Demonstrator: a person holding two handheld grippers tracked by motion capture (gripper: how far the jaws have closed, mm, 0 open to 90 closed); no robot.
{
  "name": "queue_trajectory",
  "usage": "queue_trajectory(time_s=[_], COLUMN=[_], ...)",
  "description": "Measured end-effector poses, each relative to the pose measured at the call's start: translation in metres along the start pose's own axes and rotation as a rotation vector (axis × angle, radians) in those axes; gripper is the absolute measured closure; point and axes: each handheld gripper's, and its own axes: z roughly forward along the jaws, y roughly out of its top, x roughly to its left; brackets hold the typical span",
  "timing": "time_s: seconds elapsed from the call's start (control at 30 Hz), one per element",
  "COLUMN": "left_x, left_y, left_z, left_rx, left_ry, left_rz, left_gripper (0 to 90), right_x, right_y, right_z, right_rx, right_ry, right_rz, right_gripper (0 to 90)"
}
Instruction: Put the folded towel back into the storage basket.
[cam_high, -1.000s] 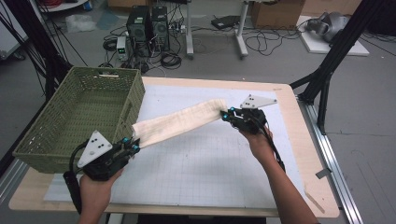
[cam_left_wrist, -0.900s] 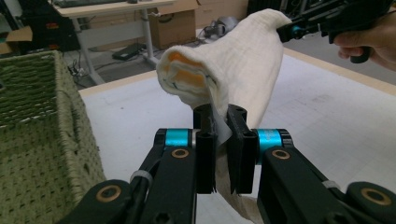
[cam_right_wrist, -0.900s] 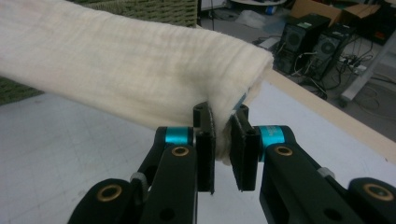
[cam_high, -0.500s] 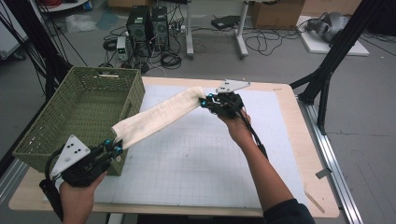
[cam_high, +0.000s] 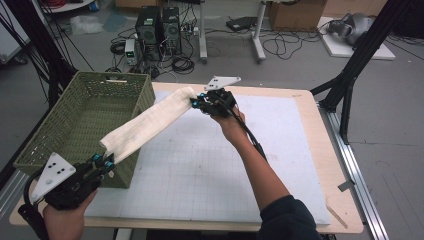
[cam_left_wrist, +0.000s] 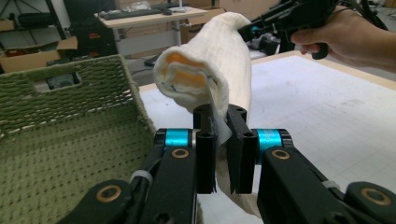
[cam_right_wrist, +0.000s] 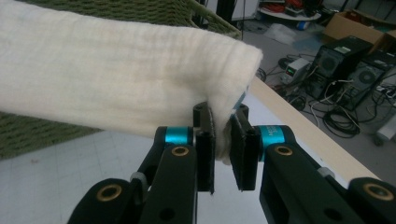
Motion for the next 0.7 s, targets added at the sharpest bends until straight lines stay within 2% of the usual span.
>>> queue_trajectory(time_s=[0.03,0.07,0.5,0.7], left_x=[0.002,0.003,0.019,0.024], left_y=[-0.001,-0.002,-0.009,-0.010], left_z=[-0.002,-0.004,-0.027,-0.032], left_rx=[0.000,0.000,-0.006,-0.010], left_ry=[0.006,0.012,0.077,0.100], left_rz=[-0.002,-0.005,-0.012,-0.016], left_gripper=[82.8,82.8,82.7,82.7], right_x=[0.002,0.002,0.020,0.026], right_y=[0.007,0.007,0.045,0.062], right_z=[0.009,0.009,0.064,0.085], right_rx=[0.000,0.000,-0.001,0.006], right_ry=[0.006,0.006,0.046,0.056], right_rz=[-0.015,-0.015,-0.049,-0.061], right_gripper=[81.5,81.5,81.4,81.4])
